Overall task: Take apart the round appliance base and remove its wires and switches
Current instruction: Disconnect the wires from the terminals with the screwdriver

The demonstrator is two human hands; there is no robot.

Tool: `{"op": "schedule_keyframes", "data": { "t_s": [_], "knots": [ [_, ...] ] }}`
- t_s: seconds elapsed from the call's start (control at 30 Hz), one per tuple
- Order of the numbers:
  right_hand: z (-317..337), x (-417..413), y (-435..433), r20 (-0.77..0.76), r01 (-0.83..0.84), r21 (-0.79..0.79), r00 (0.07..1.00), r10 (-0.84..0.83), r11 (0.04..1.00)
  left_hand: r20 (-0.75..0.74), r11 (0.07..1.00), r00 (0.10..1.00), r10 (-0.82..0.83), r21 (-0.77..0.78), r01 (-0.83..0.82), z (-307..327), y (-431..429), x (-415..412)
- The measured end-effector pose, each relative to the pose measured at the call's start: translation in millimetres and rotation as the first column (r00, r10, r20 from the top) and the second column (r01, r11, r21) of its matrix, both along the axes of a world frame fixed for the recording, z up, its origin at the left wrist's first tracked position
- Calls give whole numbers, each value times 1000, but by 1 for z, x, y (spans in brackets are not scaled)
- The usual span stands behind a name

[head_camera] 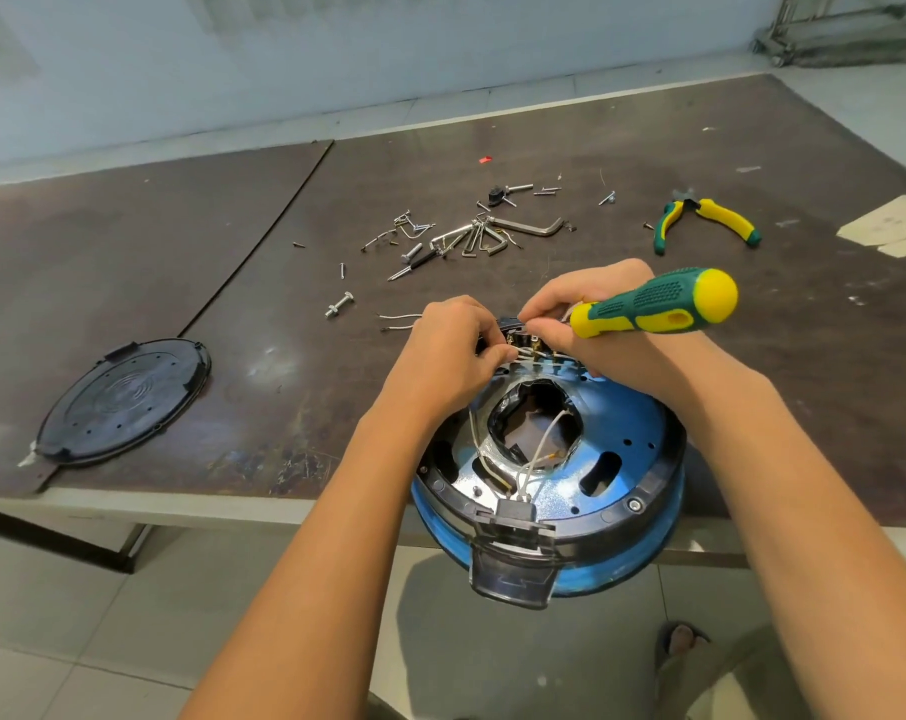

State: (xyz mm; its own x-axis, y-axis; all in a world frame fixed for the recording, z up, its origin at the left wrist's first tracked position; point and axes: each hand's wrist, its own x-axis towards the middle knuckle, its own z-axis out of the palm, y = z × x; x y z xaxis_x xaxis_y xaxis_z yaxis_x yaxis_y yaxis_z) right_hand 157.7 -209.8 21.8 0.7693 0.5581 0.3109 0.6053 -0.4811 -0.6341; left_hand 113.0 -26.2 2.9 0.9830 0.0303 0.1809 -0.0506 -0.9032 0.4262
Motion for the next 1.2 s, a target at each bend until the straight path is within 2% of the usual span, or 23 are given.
{"op": "schedule_keyframes", "data": {
  "t_s": [0.17, 0.3, 0.43, 0.5, 0.6, 0.83, 1.2],
  "knots": [
    [8, -7, 9, -89, 29, -29, 996, -31, 999, 5, 1000, 1000, -12, 25, 12, 0, 0, 0],
    [0, -6, 6, -89, 57, 106, 995, -47, 993, 7, 999, 1000, -21, 25, 21, 0, 0, 0],
    [-15, 0, 11, -185, 43, 66, 982, -30, 997, 3, 999, 999, -37, 29, 37, 1, -2, 0],
    [-16, -1, 8, -187, -8, 202, 981, 47, 979, 10, 999, 999, -30, 10, 30, 1, -2, 0],
    [-16, -1, 0, -179, 86, 375, 984, -19, 923, 15, 1000, 1000, -21, -12, 21, 0, 0, 0],
    [-15, -1, 1, -190, 130, 455, 981, -47, 881, 11, 999, 1000, -11, -30, 12, -1, 0, 2],
    [-12, -1, 2, -97, -13, 297, 994, 44, 955, 21, 999, 1000, -22, -38, 23, -3, 2, 3]
  ]
}}
